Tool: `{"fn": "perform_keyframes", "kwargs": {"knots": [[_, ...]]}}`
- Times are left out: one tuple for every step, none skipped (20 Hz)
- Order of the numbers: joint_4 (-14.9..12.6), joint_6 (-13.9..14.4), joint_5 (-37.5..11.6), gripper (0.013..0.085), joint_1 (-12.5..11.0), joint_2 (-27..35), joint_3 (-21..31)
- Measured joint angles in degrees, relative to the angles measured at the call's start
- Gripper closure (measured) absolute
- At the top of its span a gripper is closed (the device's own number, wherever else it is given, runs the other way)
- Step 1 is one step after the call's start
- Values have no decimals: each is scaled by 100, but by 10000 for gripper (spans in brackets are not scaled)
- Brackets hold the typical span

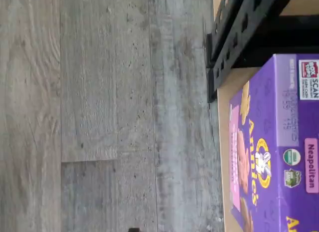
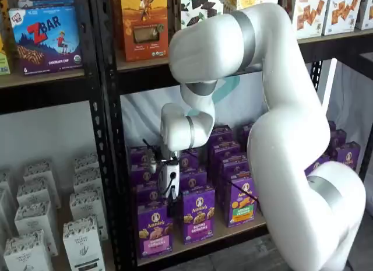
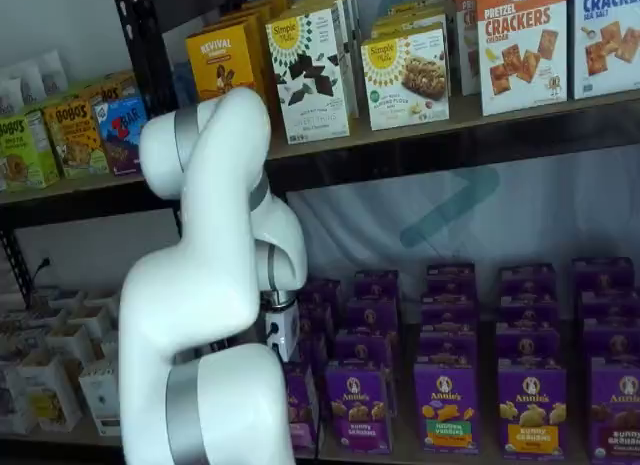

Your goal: Pick up the purple box with a pink patch in the middle, on the bottom shelf, the first box from the left

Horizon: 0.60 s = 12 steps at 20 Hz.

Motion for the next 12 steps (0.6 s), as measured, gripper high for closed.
{"fn": "perform_keyframes", "kwargs": {"knots": [[-2,5,-170,130,9,36,-3],[-11,17,-313,130,16,125,-83],[-20,25,-354,130,16,232,-227],[-16,23,-341,130,11,317,-352],[-2,12,-326,130,7,398,-469],[17,-5,-323,130,5,475,-575],[-8,20,-299,130,0,567,-708],[-76,78,-274,130,-5,633,-801],[-156,145,-247,130,-11,698,-893],[-220,200,-221,130,-18,763,-983],[-273,242,-195,130,-24,832,-1078],[-311,271,-169,130,-30,894,-1160]]}}
